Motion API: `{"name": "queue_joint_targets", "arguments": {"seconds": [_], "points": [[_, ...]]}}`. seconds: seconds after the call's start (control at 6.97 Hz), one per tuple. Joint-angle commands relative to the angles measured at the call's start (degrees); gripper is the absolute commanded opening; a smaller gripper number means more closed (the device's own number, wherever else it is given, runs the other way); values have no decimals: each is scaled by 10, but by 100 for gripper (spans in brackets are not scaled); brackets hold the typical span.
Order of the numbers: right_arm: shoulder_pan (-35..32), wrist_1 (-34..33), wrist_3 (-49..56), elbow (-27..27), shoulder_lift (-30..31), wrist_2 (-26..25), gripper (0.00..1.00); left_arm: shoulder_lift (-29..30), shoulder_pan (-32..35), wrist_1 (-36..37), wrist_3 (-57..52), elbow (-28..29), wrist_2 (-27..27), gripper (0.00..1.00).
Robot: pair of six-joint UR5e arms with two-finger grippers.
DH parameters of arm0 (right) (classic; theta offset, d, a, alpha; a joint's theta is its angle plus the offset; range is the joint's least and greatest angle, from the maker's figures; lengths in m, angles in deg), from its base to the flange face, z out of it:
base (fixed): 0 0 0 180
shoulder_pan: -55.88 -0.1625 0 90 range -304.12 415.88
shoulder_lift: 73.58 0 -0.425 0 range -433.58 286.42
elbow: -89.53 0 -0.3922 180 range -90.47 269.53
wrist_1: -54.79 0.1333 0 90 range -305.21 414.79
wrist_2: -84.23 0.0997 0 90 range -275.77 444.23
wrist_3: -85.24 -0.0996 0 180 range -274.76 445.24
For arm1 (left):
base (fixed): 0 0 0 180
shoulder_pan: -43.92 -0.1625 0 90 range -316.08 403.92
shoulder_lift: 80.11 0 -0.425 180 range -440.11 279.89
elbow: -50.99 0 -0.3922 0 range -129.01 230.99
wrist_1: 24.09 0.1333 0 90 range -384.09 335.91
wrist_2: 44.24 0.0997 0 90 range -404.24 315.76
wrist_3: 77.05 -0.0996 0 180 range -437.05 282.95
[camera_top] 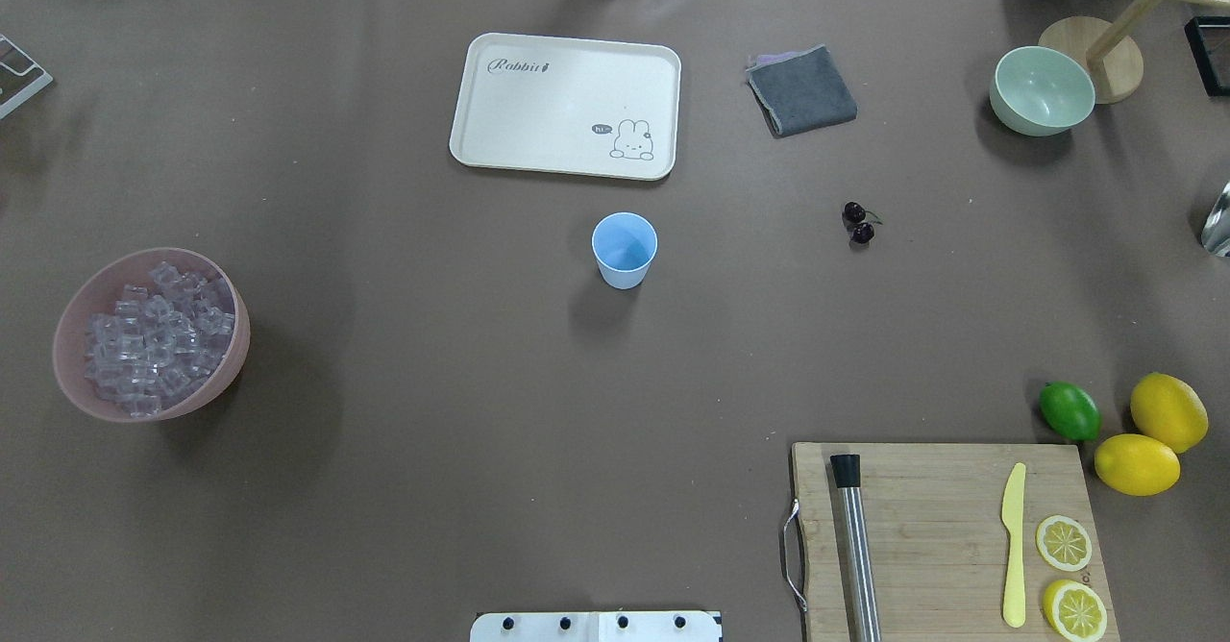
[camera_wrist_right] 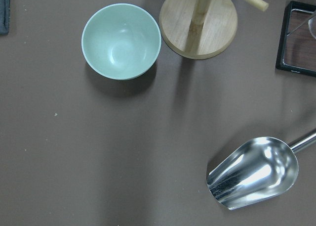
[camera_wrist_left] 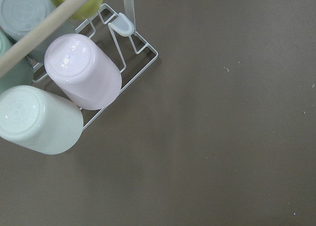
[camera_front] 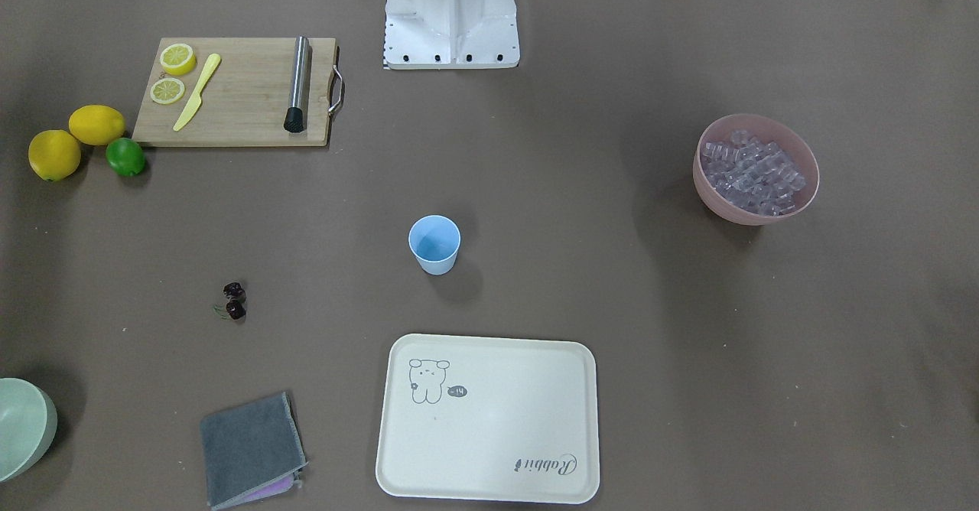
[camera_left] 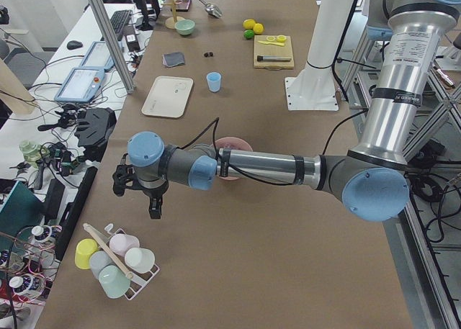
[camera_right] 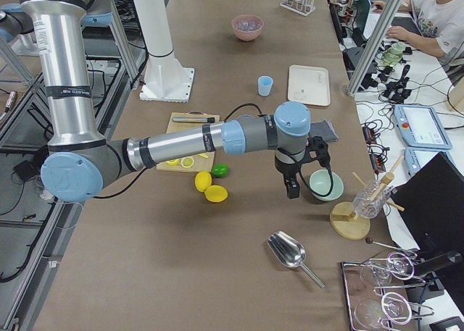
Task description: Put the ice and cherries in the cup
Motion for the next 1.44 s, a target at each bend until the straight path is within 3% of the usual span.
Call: {"name": "queue_joint_targets", "arguments": {"seconds": [0.0, 0.14, 0.57, 0.86, 1.15, 1.29], "points": [[30, 15, -20, -21, -5, -9, 100, 4, 0, -1, 0, 0, 0, 98], [55, 15, -52, -35, -7, -11, 100, 4, 0, -1, 0, -1, -1, 98], [210, 16, -245, -43, -93, -103, 100, 5, 0, -4, 0, -3, -1, 98], [291, 24, -297, -32, -134, -149, 100, 6, 0, -4, 1, -8, -1, 98], [300, 61, -379, -43, -135, -146, 100, 4, 1, -2, 2, -32, -2, 98], [292, 56, -384, -63, -129, -144, 100, -8, -3, -2, 3, -82, -19, 98]]}}
